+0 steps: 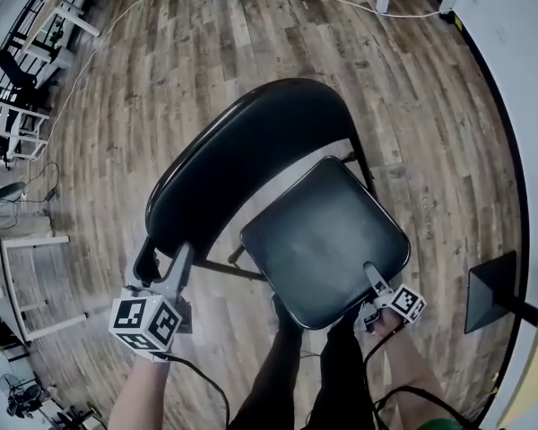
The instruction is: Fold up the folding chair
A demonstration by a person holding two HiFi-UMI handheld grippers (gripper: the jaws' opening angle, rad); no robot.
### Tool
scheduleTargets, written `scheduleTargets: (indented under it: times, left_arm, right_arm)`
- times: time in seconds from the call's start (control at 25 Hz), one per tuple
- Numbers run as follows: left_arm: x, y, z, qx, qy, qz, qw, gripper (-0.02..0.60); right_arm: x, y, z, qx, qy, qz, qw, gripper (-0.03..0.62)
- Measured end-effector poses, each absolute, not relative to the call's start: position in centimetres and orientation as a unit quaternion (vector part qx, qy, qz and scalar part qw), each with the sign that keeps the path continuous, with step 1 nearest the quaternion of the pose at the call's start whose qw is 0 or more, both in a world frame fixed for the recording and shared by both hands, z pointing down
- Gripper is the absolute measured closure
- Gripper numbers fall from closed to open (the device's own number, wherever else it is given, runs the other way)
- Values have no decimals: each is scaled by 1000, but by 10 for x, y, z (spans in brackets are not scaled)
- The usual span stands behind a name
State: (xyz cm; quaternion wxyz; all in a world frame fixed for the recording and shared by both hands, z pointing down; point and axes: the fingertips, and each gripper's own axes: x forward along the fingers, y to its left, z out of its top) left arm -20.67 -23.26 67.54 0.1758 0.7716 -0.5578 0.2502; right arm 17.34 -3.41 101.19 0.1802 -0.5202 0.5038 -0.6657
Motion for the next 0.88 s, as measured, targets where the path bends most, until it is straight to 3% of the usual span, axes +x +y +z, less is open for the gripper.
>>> scheduleTargets:
  times: [0.88]
  left_arm:
    - [-207, -190, 560, 807, -537, 198, 149, 235]
  right_arm:
    - [112, -123, 832, -531, 500, -661, 178, 200]
